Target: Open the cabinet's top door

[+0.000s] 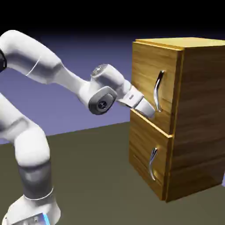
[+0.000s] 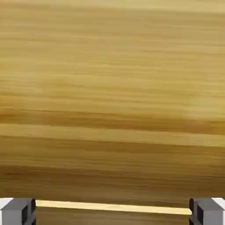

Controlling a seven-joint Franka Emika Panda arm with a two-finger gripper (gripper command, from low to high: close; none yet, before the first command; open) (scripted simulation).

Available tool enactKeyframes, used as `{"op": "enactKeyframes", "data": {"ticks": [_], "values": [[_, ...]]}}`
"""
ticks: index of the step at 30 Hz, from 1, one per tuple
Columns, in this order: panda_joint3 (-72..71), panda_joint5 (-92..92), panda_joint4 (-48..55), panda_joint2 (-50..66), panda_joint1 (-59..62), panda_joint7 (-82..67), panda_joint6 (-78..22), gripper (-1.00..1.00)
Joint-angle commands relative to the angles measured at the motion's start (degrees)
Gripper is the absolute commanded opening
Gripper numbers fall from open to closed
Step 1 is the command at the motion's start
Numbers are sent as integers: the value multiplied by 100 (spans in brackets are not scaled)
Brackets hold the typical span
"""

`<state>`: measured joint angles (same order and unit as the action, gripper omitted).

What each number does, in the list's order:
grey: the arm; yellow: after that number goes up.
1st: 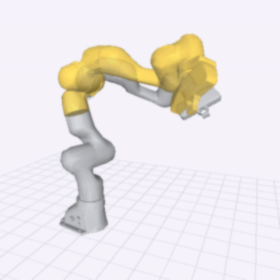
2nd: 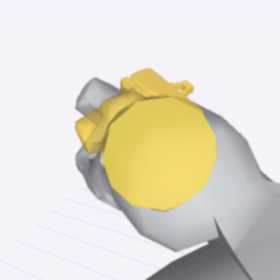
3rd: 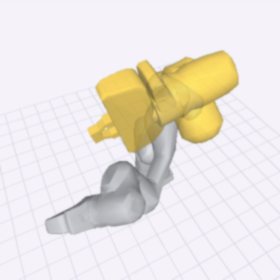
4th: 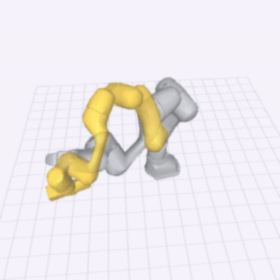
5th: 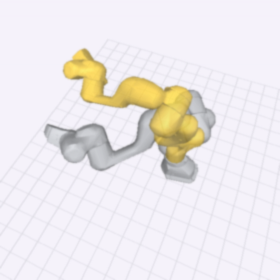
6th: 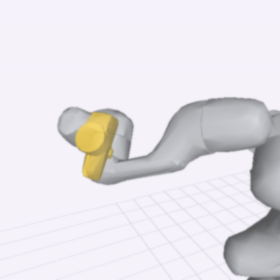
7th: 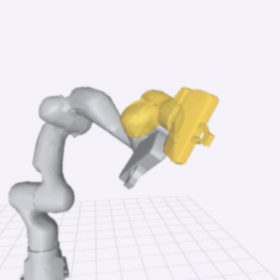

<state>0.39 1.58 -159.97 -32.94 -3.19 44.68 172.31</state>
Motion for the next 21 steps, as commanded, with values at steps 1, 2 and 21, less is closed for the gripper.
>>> {"op": "enactKeyframes", "data": {"ticks": [1, 2, 21], "values": [[6, 204, 8, -20, -113, -45, -76, 0], [56, 453, 20, -66, -199, -151, -120, 0], [1451, 5187, 238, -1143, -1546, -2518, -621, 0]]}}
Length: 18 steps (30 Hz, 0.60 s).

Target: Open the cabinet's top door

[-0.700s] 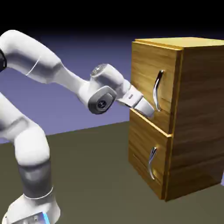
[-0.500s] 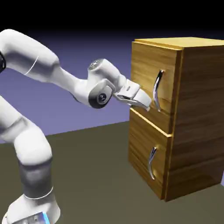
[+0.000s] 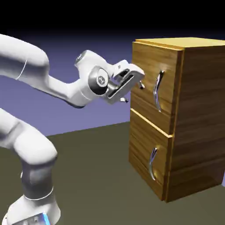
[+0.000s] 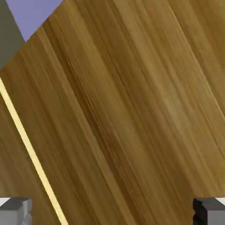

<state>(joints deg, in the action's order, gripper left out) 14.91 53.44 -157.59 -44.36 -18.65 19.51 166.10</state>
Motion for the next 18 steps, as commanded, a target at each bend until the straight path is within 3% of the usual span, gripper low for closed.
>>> {"op": "enactKeyframes", "data": {"ticks": [1, 18], "values": [[98, 250, 10, -69, -55, -144, -8, 0], [1760, 4486, 181, -1233, -985, -2585, -138, 0]]}}
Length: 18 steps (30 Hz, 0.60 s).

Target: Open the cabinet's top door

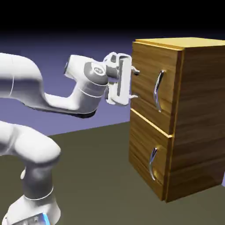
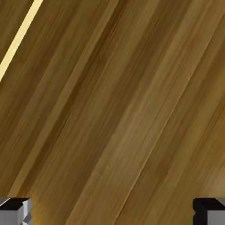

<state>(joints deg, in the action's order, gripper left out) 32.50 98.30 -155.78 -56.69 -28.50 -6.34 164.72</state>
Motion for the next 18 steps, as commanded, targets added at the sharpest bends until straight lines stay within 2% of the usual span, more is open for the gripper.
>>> {"op": "enactKeyframes", "data": {"ticks": [1, 18], "values": [[98, 250, 10, -69, -55, -144, -8, 0], [1760, 4486, 181, -1233, -985, -2585, -138, 0]]}}
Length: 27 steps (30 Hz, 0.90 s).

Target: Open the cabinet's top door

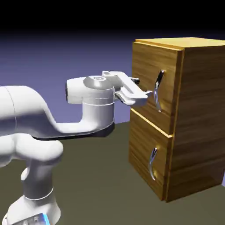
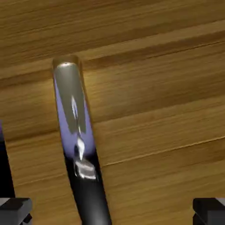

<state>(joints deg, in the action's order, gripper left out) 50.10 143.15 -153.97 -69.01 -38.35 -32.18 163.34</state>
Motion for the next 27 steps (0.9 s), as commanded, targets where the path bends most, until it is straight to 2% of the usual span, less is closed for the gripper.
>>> {"op": "enactKeyframes", "data": {"ticks": [1, 5, 11, 12, 21, 27], "values": [[98, 250, 10, -69, -55, -144, -8, 0], [501, 673, -55, -301, -240, -391, -4, 0], [951, 1009, 579, 68, -1322, -234, -457, 0], [951, 1009, 579, 68, -1322, -234, -457, -100], [-632, -339, -898, -246, 177, -248, -1841, -100], [-1878, -1627, -1625, -631, 744, -380, -2757, -100]]}}
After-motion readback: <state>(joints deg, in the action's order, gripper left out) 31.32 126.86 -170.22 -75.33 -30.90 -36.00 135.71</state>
